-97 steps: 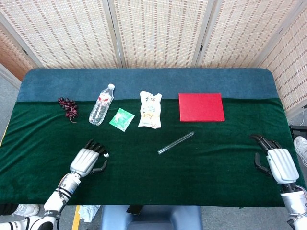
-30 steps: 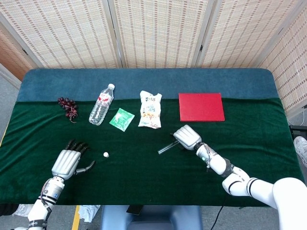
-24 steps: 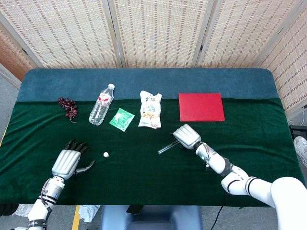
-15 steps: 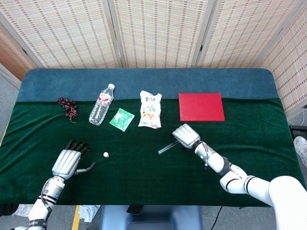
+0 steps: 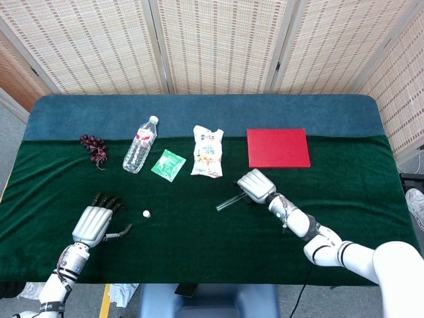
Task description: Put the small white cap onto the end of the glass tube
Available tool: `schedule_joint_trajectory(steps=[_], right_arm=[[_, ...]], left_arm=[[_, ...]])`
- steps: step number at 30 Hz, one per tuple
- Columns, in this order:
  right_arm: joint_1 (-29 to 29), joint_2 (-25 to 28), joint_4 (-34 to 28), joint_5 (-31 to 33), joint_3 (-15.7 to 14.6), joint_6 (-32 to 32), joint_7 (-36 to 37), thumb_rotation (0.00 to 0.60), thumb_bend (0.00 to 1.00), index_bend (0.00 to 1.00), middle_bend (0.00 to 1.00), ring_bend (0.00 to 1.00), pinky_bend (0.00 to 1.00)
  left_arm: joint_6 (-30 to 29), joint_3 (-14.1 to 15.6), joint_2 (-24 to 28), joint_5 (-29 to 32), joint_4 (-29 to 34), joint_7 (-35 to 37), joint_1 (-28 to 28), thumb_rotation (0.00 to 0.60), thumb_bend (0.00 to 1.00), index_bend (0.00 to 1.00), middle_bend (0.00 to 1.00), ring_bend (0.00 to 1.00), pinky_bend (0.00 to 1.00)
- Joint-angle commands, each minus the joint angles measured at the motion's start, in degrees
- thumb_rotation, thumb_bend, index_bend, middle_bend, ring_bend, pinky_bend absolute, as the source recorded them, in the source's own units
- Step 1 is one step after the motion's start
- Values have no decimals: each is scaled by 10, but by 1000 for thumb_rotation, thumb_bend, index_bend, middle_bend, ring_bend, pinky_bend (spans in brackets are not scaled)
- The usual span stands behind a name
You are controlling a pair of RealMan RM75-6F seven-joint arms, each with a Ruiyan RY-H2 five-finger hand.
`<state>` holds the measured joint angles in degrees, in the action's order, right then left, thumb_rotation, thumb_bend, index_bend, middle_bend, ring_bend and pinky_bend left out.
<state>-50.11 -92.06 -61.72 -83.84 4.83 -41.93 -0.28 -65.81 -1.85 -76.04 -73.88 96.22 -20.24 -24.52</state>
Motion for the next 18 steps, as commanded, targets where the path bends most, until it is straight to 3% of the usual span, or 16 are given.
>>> schedule_joint_trajectory(steps=[1,5,8,13,18], right_arm=[[10,22,-26,3,3,-19,4,600,695,734,1000,1000,1000],[29,54,-64,9,5,-50,5,600,707,771,1000,1000,1000],[46,79,-90,15,6,-72,3,600,708,777,1000,1000,1000],[72,113,-119,26,5,-99,0,600,709,777,1000,1000,1000],[81,125,-130,29,4,-108,-2,600,709,777,1000,1000,1000]], left_arm=[[9,-4,2,-9,-9,10,-8,106,332,364,259,210,21],[25,-7,-5,-26,-28,13,-25,157,332,384,320,275,110],[40,-10,-14,-33,-43,3,-40,208,333,394,434,368,232],[65,-15,-41,-40,-82,0,-65,217,328,412,685,579,540],[79,-18,-51,-37,-97,-3,-75,218,326,384,824,707,708]])
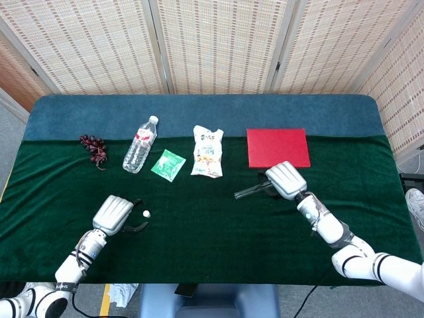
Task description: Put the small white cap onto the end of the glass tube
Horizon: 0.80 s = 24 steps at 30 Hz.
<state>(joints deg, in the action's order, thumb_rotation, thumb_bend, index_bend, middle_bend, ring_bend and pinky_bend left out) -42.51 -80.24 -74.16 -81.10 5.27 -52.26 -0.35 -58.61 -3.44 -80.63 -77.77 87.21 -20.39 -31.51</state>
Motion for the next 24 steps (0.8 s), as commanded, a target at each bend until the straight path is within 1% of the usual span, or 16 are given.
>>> schedule_joint_trajectory(steps=[1,5,10,14,19,20,21,24], right_arm=[[9,12,-10,3,-2,-8,-3,600,709,778,1000,1000,1000],[24,24,-24,3,-8,-19,-5,600,709,780,1000,1000,1000],[27,24,-27,2,-8,-21,0,600,708,781,1000,1000,1000],[29,24,-26,-1,-8,-22,5,600,708,782,1000,1000,1000],[32,24,-24,-1,-8,-22,11,600,709,785,1000,1000,1000],[32,23,-23,-1,-8,-22,12,600,709,785,1000,1000,1000],[33,23,-22,-2,-8,-23,13,600,708,786,1000,1000,1000],[35,23,-21,-2,-7,-24,16,600,709,786,1000,1000,1000]], left_arm=[[13,-3,-10,5,-12,-3,-10,218,326,365,847,728,729],[35,-8,-34,16,-30,-22,-29,216,326,353,892,764,741],[40,-12,-53,31,-49,-35,-37,209,326,379,933,801,777],[27,-9,-62,28,-61,-45,-36,208,323,406,941,808,777],[16,-1,-61,28,-66,-49,-29,216,318,448,945,815,785],[14,1,-59,28,-66,-49,-27,231,318,447,946,816,785],[13,2,-58,28,-66,-50,-26,273,317,442,947,817,785],[12,5,-55,33,-60,-52,-23,456,317,405,947,818,785]])
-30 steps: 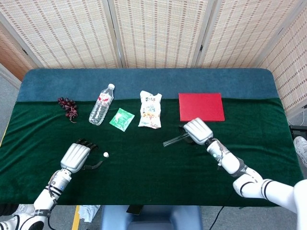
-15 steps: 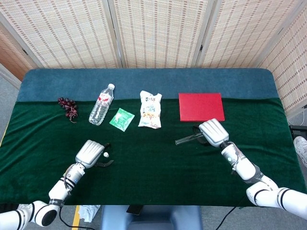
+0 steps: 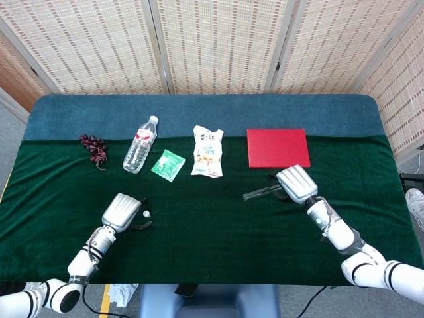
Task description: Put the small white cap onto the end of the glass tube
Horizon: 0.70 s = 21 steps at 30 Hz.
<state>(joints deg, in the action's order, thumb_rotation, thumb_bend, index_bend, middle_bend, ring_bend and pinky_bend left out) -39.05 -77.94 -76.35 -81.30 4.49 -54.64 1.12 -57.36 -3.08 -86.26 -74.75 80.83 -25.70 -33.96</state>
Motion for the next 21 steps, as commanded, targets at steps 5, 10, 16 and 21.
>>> schedule_joint_trajectory(steps=[5,10,16,21], right_arm=[[3,0,3,-1,1,-2,4,600,708,786,1000,1000,1000],[7,1,4,0,1,-3,7,600,709,789,1000,1000,1000],[10,-2,7,1,0,-3,10,600,709,789,1000,1000,1000],[12,-3,11,0,1,-2,15,600,709,790,1000,1000,1000]], left_arm=[[-5,1,-4,3,-1,0,2,584,318,386,947,817,785],[0,-2,-6,9,-1,13,1,594,319,422,947,818,785],[10,-6,-6,18,7,19,-5,599,323,453,947,818,785],[18,-9,-5,26,13,15,-11,600,347,477,947,818,785]])
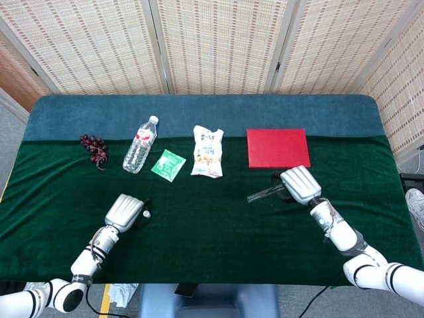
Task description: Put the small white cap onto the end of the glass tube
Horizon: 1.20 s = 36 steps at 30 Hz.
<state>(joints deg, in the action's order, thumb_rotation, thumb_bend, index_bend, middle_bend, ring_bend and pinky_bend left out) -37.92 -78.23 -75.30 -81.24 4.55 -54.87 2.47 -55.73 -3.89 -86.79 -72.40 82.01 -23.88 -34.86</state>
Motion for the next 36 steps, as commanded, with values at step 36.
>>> schedule_joint_trajectory(steps=[36], right_arm=[[7,-8,22,-7,0,4,28,600,707,793,1000,1000,1000]], left_arm=[[14,-2,-5,28,-3,0,-19,600,435,511,947,816,785]])
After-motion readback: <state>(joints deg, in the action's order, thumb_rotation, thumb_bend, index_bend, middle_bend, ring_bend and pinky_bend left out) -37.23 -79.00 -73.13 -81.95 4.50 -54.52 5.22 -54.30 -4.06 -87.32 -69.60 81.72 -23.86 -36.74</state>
